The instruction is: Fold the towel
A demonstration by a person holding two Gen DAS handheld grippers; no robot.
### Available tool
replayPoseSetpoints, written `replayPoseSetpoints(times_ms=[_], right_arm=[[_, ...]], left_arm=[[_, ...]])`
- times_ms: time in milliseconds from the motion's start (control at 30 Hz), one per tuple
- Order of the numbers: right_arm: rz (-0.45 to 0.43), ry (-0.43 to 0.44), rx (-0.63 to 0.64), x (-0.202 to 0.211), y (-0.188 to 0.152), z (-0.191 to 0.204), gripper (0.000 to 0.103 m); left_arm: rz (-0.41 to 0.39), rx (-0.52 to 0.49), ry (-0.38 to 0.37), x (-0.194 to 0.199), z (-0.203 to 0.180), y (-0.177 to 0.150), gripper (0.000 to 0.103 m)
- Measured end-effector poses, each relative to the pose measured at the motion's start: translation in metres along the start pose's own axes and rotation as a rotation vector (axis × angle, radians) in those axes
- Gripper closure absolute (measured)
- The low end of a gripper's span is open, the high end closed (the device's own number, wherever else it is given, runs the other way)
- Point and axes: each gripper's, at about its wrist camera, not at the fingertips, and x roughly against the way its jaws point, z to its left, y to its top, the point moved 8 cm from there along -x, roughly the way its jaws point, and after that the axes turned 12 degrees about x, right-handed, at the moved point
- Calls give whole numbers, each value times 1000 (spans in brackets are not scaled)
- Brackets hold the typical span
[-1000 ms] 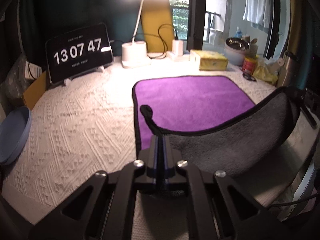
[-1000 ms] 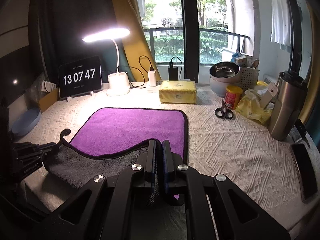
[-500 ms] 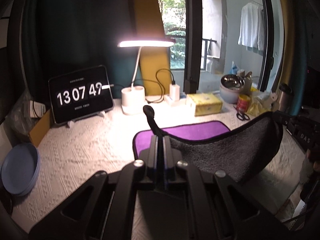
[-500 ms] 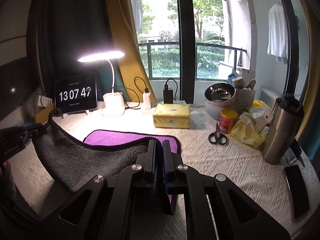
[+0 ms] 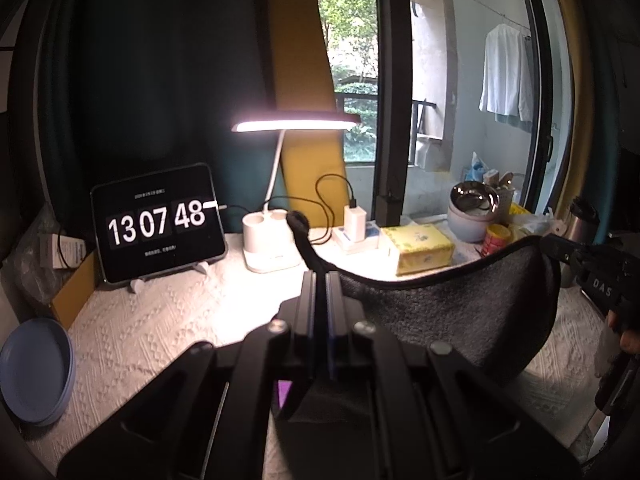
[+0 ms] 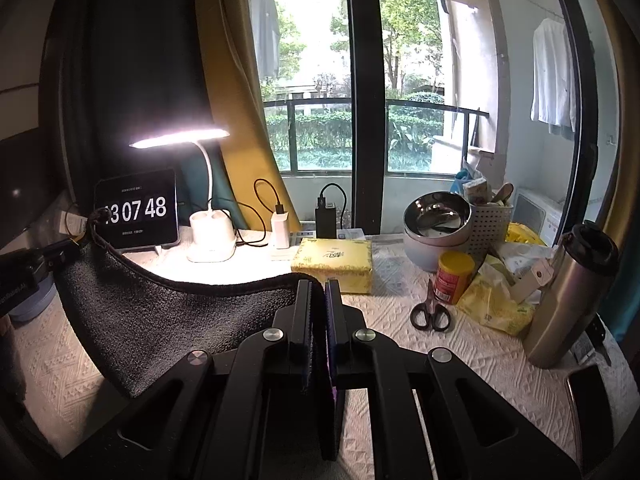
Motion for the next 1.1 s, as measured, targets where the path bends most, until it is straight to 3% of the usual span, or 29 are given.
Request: replayPoseSetpoints(times_ms=[533, 1100], right_arm=[[47, 8, -3, -55, 1, -5, 95], [172, -10, -10, -123, -28, -11, 95]], left_arm=[[26, 11, 18, -51, 10, 2, 99], [164, 41, 52, -115, 36, -33, 98]])
